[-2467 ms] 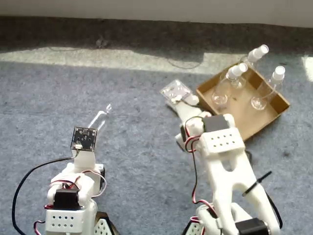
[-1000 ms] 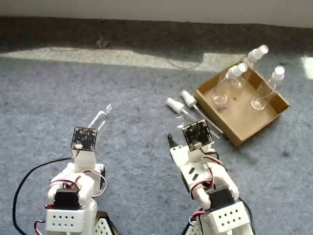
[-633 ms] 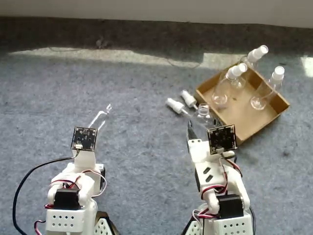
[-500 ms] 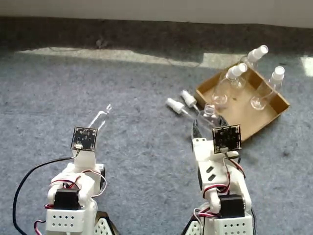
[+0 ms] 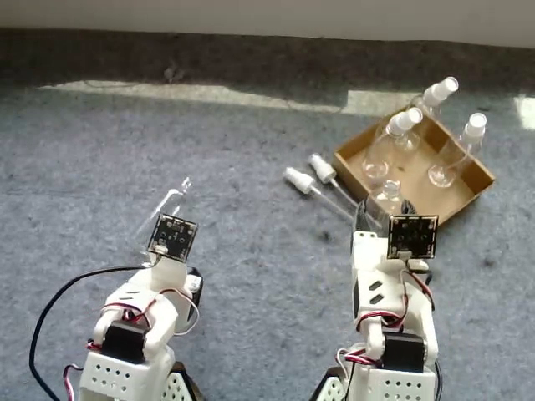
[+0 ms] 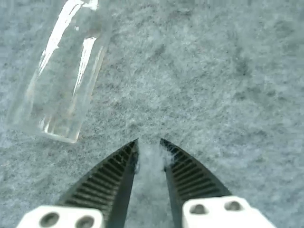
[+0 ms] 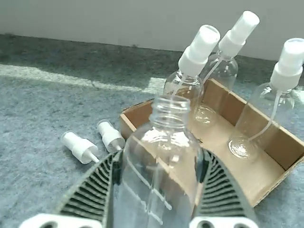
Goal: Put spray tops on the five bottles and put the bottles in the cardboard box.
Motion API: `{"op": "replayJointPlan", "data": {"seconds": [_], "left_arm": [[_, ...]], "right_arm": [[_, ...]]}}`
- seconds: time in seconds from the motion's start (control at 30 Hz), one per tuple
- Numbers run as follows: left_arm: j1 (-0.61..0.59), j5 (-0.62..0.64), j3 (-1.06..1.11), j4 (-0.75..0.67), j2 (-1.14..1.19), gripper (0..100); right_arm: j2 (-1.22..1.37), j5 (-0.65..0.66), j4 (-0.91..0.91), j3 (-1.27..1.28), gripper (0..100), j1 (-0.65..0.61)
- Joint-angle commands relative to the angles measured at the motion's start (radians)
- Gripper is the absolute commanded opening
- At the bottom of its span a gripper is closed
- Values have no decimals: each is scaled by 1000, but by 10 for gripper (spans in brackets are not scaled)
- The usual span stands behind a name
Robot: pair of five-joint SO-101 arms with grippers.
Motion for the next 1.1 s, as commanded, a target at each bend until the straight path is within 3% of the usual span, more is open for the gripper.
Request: {"op": "replayJointPlan", "data": {"seconds": [0.0,0.3,0.47,0.83,0.93,1.07], "left_arm": [[73,-2,-173,-26,-2,46],[79,-2,-395,44,68,46],[93,-2,-568,38,337,46],[309,-2,-954,37,966,50],[328,75,-1052,37,1136,68],[328,235,-1210,37,1356,213]], "right_arm": [[-18,-12,-64,30,84,13],[-18,-12,-110,88,84,12],[-18,-12,-110,88,84,12],[-18,-12,-110,90,84,10],[-18,-12,-110,90,84,10],[-18,-12,-110,90,84,10]]}}
